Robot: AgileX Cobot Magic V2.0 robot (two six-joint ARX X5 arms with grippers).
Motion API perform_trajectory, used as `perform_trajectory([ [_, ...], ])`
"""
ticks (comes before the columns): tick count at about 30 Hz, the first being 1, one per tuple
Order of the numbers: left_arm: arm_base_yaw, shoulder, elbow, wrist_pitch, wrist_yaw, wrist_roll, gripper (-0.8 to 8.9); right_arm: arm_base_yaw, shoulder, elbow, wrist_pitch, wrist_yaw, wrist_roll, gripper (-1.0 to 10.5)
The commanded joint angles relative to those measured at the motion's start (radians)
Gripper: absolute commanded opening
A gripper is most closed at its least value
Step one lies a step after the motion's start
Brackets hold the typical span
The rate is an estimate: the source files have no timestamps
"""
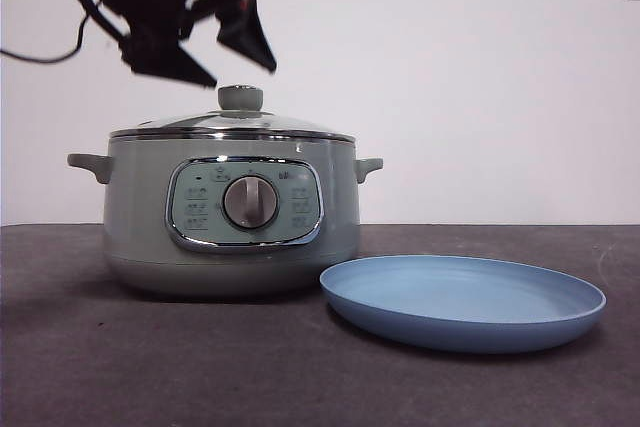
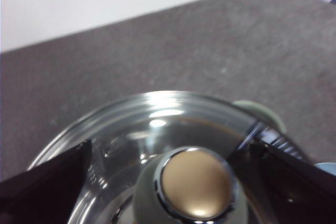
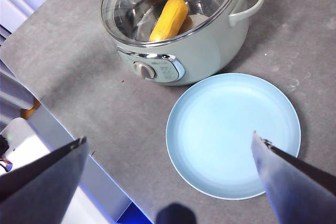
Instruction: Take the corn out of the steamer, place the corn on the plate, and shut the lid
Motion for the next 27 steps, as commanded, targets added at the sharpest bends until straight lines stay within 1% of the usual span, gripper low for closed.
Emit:
perform_trajectory([
  [1,-0.009,0.024,-0.004,0.006,-0.011,0.012,5.02,0.002,0.0,0.002,0.003,0.002,0.007,6.0],
  [6,-0.026,0.051,-0.004,0.009,-0.015,0.012,5.01,0.002,0.0,0.002,0.003,0.003,0.007,6.0],
  [10,-0.046,0.053,-0.004,0.007,-0.071,0.011,4.88,0.002,0.0,0.002,0.003,0.003,0.007,6.0],
  [11,-0.048,0.053,-0.004,0.006,-0.082,0.01,4.47,0.002,0.0,0.002,0.003,0.003,0.007,6.0],
  [12,-0.053,0.053,-0.004,0.003,-0.091,0.001,3.82,0.002,0.0,0.002,0.003,0.003,0.007,6.0],
  [13,-0.053,0.053,-0.004,-0.002,-0.091,-0.003,2.77,0.002,0.0,0.002,0.003,0.003,0.007,6.0],
  [14,-0.053,0.053,-0.004,-0.008,-0.087,-0.005,2.03,0.002,0.0,0.002,0.003,0.003,0.007,6.0],
  [16,-0.055,0.053,-0.004,-0.029,-0.086,-0.005,0.9,0.002,0.0,0.002,0.003,0.003,0.007,6.0],
  [23,-0.059,0.053,-0.004,-0.08,-0.086,-0.005,0.76,0.001,0.001,0.002,0.003,0.003,0.006,6.0],
  [25,-0.061,0.053,-0.004,-0.08,-0.085,-0.008,0.03,0.001,0.0,0.002,0.003,0.003,0.006,6.0],
  [27,-0.061,0.053,-0.004,-0.077,-0.083,-0.008,-0.08,0.001,0.0,0.002,0.003,0.003,0.006,6.0],
])
